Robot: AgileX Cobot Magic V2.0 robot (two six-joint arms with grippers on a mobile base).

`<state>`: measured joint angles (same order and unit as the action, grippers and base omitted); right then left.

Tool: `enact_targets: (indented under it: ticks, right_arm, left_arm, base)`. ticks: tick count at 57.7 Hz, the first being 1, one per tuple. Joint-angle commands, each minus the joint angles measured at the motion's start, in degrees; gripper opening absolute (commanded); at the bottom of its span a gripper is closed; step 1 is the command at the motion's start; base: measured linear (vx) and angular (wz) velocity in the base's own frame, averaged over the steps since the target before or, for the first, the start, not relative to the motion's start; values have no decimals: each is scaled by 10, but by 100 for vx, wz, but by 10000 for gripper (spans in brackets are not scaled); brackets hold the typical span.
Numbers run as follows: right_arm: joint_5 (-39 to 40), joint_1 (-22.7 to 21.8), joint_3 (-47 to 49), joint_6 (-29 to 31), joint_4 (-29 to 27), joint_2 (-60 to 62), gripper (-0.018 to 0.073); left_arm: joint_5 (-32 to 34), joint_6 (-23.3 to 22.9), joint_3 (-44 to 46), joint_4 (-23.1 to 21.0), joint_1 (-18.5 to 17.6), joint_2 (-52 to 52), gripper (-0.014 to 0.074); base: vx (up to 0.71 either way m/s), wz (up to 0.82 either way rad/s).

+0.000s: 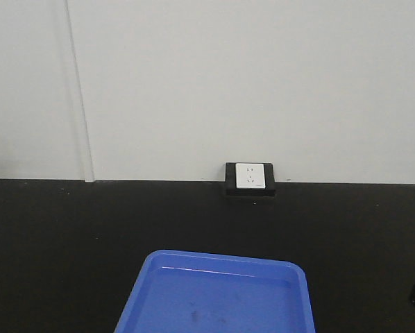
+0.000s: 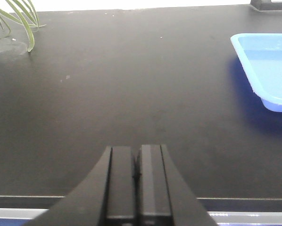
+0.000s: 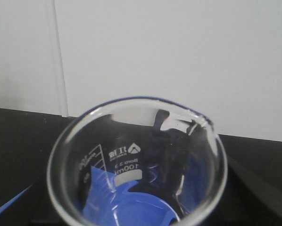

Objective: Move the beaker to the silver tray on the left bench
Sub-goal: 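Hold the beaker in the right gripper while the base backs away, then drive the base, beaker held, to the bench with the silver tray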

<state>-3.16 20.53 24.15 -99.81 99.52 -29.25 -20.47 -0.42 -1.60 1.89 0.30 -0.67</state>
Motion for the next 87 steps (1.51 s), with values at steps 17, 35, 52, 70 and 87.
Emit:
enact_targets:
  ticks: [17, 35, 52, 70, 87]
  right_arm:
    - [-17, -2, 19, 2, 9, -1, -8]
    - [-17, -2, 19, 2, 8, -1, -8]
    - [-17, -2, 19, 2, 8, -1, -8]
    - [-17, -2, 19, 2, 8, -1, -8]
    - [-17, -2, 19, 2, 8, -1, -8]
  left_arm:
    - [45, -2, -16, -1, -4, -9, 1]
    - [45, -2, -16, -1, -4, -9, 1]
    - [45, -2, -16, -1, -4, -9, 1]
    - [45, -2, -16, -1, -4, -9, 1]
    - [45, -2, -16, -1, -4, -9, 1]
  base:
    - [0, 0]
    - [-3, -3]
    - [-14, -5]
    - [-22, 2]
    - [-28, 18]
